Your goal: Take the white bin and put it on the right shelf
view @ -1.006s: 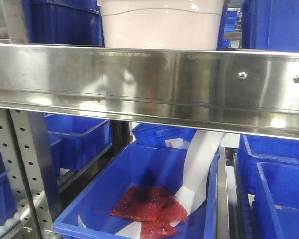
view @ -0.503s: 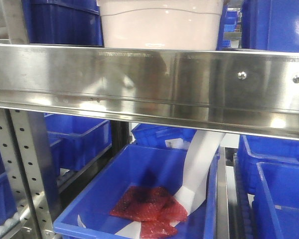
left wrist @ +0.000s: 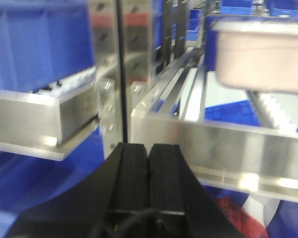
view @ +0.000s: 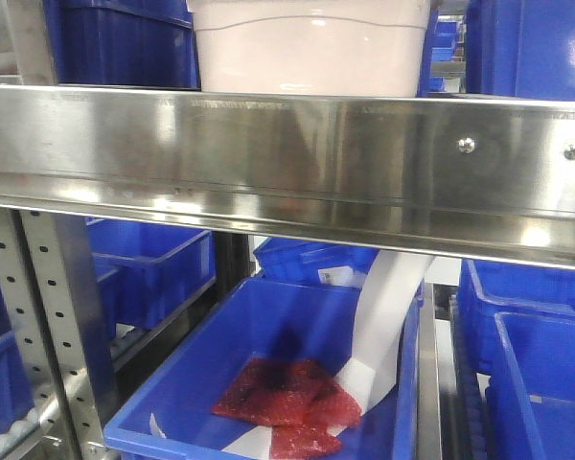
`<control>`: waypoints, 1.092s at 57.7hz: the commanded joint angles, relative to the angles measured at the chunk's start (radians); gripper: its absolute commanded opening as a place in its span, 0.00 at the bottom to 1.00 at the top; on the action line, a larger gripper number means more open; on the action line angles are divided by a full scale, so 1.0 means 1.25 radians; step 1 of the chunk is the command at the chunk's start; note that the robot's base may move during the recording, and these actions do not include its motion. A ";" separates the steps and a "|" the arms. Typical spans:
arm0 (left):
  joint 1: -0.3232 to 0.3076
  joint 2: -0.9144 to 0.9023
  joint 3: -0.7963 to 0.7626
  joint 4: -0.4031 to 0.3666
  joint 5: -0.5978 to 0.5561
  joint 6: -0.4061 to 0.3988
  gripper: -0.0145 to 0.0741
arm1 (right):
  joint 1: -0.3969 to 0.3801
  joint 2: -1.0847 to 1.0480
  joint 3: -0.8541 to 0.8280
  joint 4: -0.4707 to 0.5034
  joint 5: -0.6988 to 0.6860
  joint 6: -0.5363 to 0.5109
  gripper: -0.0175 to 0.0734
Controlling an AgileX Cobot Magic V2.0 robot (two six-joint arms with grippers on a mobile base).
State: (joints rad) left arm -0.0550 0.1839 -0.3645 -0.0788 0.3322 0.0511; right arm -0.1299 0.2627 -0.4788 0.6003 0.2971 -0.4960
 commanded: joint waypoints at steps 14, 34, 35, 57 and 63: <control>-0.001 -0.134 0.221 -0.008 -0.219 -0.024 0.03 | -0.001 0.007 -0.020 0.013 -0.065 -0.002 0.27; -0.001 -0.168 0.320 -0.028 -0.321 -0.024 0.03 | -0.001 0.007 -0.020 0.013 -0.065 -0.002 0.27; -0.001 -0.168 0.320 -0.028 -0.321 -0.024 0.03 | -0.001 0.007 -0.020 0.013 -0.065 -0.002 0.27; -0.001 -0.168 0.320 -0.028 -0.321 -0.024 0.03 | -0.001 0.007 -0.020 0.013 -0.065 -0.002 0.27; -0.001 -0.168 0.320 -0.028 -0.321 -0.024 0.03 | -0.001 0.007 -0.020 0.013 -0.065 -0.002 0.27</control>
State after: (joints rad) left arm -0.0550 -0.0119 0.0252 -0.1063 0.0218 0.0291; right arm -0.1299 0.2627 -0.4773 0.6003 0.2971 -0.4960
